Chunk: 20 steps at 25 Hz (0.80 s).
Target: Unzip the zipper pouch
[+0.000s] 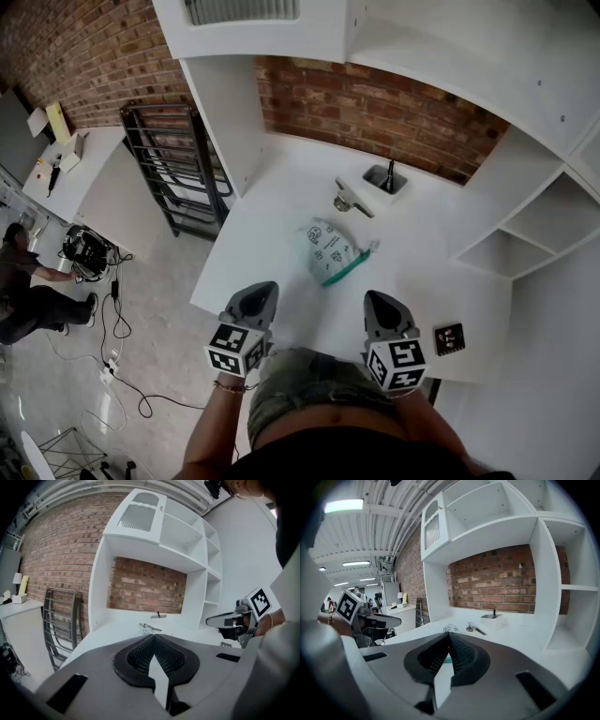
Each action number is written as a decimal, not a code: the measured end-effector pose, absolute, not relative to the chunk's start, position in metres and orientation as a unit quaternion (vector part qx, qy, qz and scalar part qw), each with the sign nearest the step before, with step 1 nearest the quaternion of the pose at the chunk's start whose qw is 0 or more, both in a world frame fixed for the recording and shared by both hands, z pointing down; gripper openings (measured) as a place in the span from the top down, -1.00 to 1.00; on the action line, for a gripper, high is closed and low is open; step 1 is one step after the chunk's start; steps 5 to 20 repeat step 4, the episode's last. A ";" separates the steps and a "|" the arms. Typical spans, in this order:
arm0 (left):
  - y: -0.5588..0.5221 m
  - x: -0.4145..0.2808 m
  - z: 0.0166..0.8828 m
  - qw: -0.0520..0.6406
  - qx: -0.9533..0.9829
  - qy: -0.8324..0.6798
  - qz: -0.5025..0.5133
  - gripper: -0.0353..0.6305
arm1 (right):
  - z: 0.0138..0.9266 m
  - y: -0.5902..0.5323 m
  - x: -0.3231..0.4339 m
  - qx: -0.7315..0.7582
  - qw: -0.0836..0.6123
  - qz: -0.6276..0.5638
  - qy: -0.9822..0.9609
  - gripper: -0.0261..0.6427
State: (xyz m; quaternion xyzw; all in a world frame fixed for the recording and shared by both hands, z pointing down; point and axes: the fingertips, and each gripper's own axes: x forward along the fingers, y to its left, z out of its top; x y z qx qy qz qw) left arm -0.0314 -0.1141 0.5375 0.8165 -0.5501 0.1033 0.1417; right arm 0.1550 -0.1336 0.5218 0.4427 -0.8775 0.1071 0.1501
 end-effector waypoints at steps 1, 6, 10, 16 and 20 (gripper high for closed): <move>-0.114 -0.031 0.536 0.140 0.817 -0.550 0.102 0.88 | 0.523 -0.133 0.154 0.442 0.152 0.108 -0.877 0.92; -0.112 -0.030 0.534 0.135 0.820 -0.548 0.101 0.88 | 0.526 -0.130 0.152 0.441 0.157 0.111 -0.877 0.92; -0.112 -0.030 0.534 0.135 0.820 -0.548 0.101 0.88 | 0.526 -0.130 0.152 0.441 0.157 0.111 -0.877 0.92; -0.112 -0.030 0.534 0.135 0.820 -0.548 0.101 0.88 | 0.526 -0.130 0.152 0.441 0.157 0.111 -0.877 0.92; -0.112 -0.030 0.534 0.135 0.820 -0.548 0.101 0.88 | 0.526 -0.130 0.152 0.441 0.157 0.111 -0.877 0.92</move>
